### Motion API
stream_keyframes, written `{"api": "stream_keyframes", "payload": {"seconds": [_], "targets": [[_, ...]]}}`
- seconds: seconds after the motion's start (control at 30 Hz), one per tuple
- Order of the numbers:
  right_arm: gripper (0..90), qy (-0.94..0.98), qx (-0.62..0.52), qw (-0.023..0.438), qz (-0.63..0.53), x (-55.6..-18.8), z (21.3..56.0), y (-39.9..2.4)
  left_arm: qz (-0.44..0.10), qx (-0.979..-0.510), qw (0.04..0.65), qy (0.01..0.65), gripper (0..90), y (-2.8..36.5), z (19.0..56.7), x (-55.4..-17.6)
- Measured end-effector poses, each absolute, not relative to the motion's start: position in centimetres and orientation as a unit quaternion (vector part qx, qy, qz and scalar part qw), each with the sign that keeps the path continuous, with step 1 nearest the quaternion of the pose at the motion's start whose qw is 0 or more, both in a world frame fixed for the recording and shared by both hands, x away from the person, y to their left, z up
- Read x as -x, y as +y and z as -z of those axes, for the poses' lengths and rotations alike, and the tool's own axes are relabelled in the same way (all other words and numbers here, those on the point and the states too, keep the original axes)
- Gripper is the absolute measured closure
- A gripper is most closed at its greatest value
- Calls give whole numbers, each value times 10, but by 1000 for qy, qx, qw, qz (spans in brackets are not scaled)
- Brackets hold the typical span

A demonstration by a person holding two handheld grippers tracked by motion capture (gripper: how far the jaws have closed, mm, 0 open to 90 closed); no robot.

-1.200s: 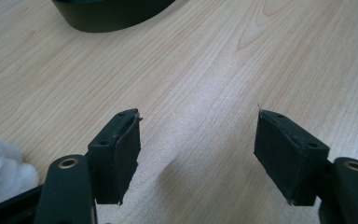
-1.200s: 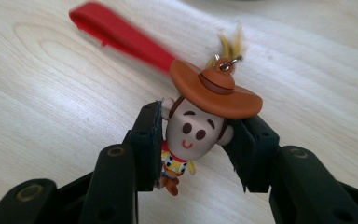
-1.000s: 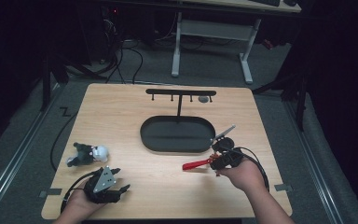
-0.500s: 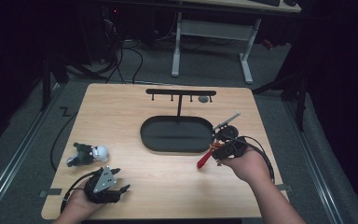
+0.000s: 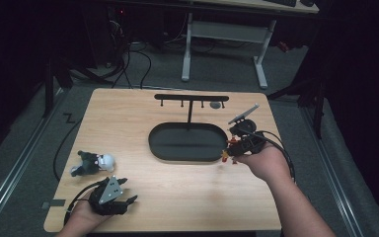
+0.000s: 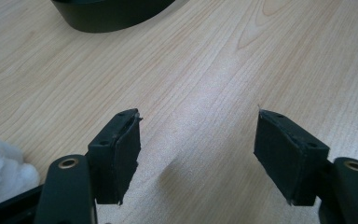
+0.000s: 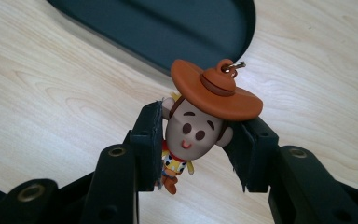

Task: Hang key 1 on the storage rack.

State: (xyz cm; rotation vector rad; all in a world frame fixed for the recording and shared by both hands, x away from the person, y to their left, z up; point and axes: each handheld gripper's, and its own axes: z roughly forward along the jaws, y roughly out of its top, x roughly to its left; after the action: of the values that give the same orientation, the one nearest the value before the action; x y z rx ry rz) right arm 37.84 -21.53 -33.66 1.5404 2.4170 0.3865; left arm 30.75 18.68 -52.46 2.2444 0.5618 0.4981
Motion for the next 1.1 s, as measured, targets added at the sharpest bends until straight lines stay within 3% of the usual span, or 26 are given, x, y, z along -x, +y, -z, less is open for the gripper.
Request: {"api": "stream_keyframes", "payload": {"seconds": [1.1], "targets": [[580,804,-556,151,-145,-439,306,-223,-194,-878,375,226,317,190,526,-308]]}}
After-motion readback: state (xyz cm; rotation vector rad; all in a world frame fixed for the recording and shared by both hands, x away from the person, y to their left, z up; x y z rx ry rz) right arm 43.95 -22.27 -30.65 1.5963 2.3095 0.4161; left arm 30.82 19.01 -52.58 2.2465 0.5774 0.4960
